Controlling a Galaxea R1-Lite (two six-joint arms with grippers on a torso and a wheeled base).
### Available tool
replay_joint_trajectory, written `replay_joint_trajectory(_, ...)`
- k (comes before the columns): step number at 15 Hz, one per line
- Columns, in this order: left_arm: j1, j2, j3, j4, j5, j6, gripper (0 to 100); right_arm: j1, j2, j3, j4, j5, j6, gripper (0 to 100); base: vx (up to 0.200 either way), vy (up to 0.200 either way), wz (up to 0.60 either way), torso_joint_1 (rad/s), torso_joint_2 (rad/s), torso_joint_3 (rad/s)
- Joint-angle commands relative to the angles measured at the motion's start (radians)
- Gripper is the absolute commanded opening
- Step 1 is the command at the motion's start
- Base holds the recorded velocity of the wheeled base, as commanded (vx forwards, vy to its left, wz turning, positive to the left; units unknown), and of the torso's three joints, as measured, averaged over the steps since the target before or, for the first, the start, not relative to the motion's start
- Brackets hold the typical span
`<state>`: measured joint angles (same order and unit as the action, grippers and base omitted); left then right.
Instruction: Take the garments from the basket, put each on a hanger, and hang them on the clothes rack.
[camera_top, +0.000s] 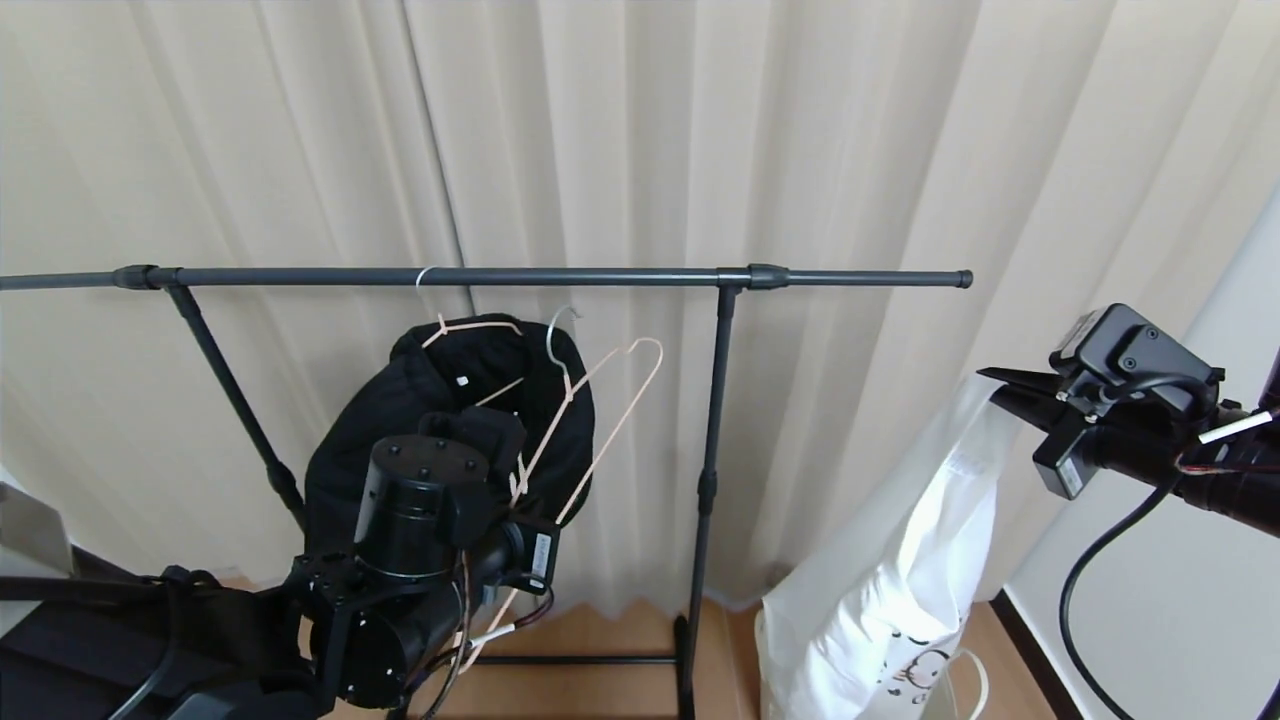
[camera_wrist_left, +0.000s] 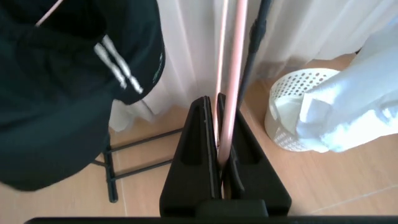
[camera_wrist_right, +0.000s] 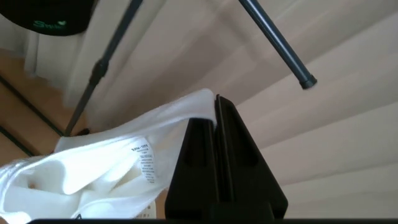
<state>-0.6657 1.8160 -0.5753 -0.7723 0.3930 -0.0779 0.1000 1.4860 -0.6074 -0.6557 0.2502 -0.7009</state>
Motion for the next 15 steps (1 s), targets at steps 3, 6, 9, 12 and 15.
replay_joint_trajectory(3, 0.002, 0.006, -0.005, 0.001, 0.000, 0.000, 0, -0.002, 0.002, 0.000, 0.002, -0.002, 0.000, 0, 0.000, 0.200, 0.00, 0.006, 0.00, 0.006)
replay_joint_trajectory(6, 0.006, 0.008, -0.011, 0.001, 0.000, 0.000, 0, -0.002, 0.000, 0.000, 0.002, -0.002, 0.000, 0, 0.000, 0.200, 0.00, 0.004, 0.00, 0.005)
replay_joint_trajectory(9, 0.006, 0.006, 0.009, -0.021, 0.000, 0.001, 0, 0.009, 0.002, 0.000, 0.002, -0.003, 0.001, 0, 0.000, 0.067, 0.00, 0.001, 0.00, 0.001)
replay_joint_trajectory(12, 0.009, 0.002, 0.118, -0.180, -0.003, 0.056, 0, 0.046, 0.002, -0.009, 0.001, -0.069, 0.006, 0, 0.000, 0.000, 0.00, 0.000, 0.00, 0.000)
replay_joint_trajectory(15, 0.021, 0.017, 0.292, -0.401, -0.148, 0.178, 0, 0.106, 0.010, -0.034, 0.001, -0.183, 0.058, 0, 0.000, 0.000, 0.00, 0.000, 0.00, 0.000)
